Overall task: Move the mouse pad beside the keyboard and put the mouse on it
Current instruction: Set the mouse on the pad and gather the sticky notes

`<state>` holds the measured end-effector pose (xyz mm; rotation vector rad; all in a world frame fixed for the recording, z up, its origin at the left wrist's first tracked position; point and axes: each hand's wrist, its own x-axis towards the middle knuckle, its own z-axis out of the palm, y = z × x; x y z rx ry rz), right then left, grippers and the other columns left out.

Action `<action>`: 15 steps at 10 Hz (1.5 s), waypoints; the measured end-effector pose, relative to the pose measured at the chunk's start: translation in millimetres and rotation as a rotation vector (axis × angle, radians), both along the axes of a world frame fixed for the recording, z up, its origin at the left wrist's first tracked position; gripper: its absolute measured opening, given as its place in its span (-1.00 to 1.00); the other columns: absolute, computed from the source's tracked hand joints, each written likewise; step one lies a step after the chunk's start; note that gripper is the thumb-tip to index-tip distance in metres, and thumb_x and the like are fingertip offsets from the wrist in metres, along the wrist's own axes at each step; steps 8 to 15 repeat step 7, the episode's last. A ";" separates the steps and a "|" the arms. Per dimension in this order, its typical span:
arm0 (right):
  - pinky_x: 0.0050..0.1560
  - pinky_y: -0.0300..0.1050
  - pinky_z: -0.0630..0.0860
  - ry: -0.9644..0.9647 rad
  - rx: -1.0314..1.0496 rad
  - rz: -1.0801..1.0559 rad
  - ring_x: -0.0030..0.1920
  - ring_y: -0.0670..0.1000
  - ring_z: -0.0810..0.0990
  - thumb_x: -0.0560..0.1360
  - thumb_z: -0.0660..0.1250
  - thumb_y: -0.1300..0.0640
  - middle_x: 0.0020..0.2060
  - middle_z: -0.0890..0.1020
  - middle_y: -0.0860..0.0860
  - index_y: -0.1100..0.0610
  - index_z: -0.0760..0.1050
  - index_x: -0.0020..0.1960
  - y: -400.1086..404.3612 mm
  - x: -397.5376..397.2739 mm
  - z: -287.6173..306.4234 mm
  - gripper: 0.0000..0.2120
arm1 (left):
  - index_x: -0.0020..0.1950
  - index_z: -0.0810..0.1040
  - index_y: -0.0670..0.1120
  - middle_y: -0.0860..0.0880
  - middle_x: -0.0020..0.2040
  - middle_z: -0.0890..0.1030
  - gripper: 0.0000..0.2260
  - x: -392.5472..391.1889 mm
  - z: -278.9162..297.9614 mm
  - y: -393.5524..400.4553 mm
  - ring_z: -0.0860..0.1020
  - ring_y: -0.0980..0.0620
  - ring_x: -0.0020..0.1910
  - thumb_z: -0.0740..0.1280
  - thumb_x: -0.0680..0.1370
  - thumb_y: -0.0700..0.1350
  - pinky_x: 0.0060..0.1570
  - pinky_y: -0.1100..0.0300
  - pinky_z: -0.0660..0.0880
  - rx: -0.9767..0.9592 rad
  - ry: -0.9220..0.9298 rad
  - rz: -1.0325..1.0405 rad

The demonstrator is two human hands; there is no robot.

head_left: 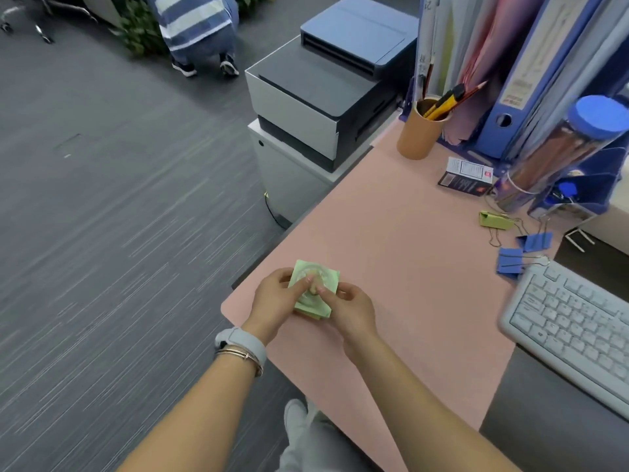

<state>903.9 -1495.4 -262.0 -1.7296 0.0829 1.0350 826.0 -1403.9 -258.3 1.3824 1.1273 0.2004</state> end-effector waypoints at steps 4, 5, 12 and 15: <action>-0.17 -0.26 0.48 -0.111 -0.109 -0.019 -0.15 -0.09 0.59 0.32 0.47 0.02 -0.17 0.61 -0.04 0.09 0.49 -0.05 11.5 -2.3 -5.5 -0.72 | 0.20 0.54 0.08 -0.05 0.18 0.54 -0.64 2.4 -10.5 29.9 0.46 -0.03 0.22 0.33 0.43 0.13 0.26 0.00 0.39 0.228 0.193 -0.309; -0.26 -0.37 0.41 -0.080 -0.074 -0.073 -0.18 -0.13 0.55 0.36 0.45 0.10 -0.17 0.58 -0.06 0.08 0.48 -0.06 12.7 -1.7 -0.4 -0.78 | 0.27 0.47 -0.01 0.01 0.24 0.45 -0.64 11.1 -0.1 36.8 0.37 0.05 0.27 0.35 0.48 -0.07 0.27 0.15 0.28 0.188 0.108 -0.225; 0.04 -0.12 0.48 -0.134 -0.093 -0.332 -0.05 -0.04 0.54 0.43 0.36 0.06 -0.01 0.57 0.02 0.04 0.50 0.06 9.4 5.8 18.7 -0.78 | 0.10 0.52 0.02 0.07 0.07 0.59 -0.81 37.6 32.8 77.3 0.51 0.19 0.08 0.30 0.52 -0.19 0.19 0.23 0.38 -0.013 -0.213 -0.311; 0.04 -0.12 0.48 -0.134 -0.093 -0.332 -0.05 -0.04 0.54 0.43 0.36 0.06 -0.01 0.57 0.02 0.04 0.50 0.06 9.4 5.8 18.7 -0.78 | 0.10 0.52 0.02 0.07 0.07 0.59 -0.81 37.6 32.8 77.3 0.51 0.19 0.08 0.30 0.52 -0.19 0.19 0.23 0.38 -0.013 -0.213 -0.311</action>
